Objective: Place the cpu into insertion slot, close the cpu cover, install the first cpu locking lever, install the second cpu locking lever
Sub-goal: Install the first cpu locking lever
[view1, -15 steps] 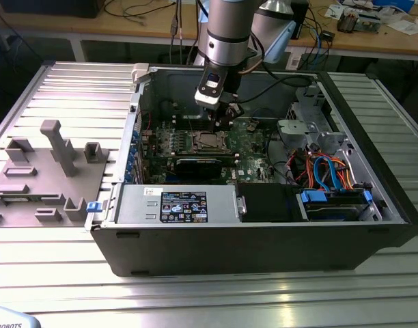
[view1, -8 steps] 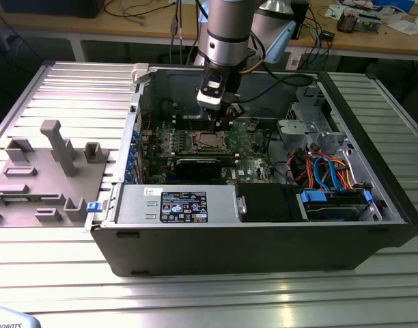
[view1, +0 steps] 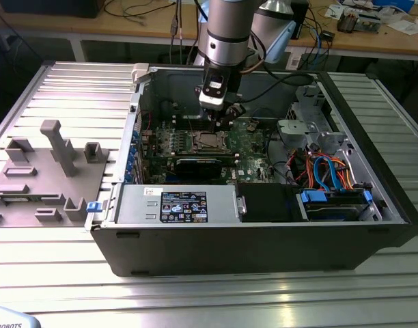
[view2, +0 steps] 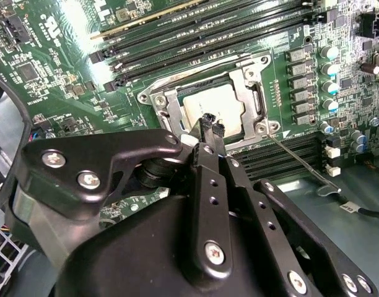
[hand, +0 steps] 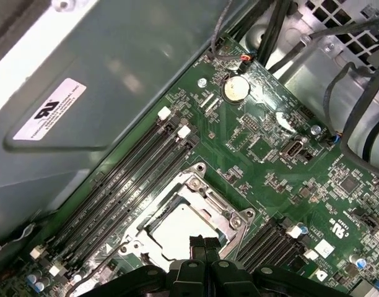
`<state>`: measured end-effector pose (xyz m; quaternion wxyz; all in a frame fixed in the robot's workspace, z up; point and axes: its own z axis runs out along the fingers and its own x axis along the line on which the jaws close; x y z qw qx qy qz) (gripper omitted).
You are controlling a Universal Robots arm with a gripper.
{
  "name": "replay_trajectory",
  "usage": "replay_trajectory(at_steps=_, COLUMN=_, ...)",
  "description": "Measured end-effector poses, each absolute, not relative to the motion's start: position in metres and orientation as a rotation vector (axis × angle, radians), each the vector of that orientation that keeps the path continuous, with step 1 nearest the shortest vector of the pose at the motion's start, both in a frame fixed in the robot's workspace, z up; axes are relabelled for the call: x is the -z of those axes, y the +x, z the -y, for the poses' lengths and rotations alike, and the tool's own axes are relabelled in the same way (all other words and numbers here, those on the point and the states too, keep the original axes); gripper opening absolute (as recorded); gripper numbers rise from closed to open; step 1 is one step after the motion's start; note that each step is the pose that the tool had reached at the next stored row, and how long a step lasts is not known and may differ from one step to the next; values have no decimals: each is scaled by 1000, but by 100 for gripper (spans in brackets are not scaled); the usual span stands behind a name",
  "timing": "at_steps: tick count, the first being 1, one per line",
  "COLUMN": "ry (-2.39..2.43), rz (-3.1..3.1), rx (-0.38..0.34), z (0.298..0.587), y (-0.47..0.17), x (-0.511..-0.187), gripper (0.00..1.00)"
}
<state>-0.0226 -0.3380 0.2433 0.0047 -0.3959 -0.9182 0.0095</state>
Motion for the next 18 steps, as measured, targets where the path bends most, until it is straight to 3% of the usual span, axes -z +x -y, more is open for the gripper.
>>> replay_trajectory(at_steps=18, ry=-1092, rz=2937, rx=-31, z=338, y=-23, x=-243, gripper=11)
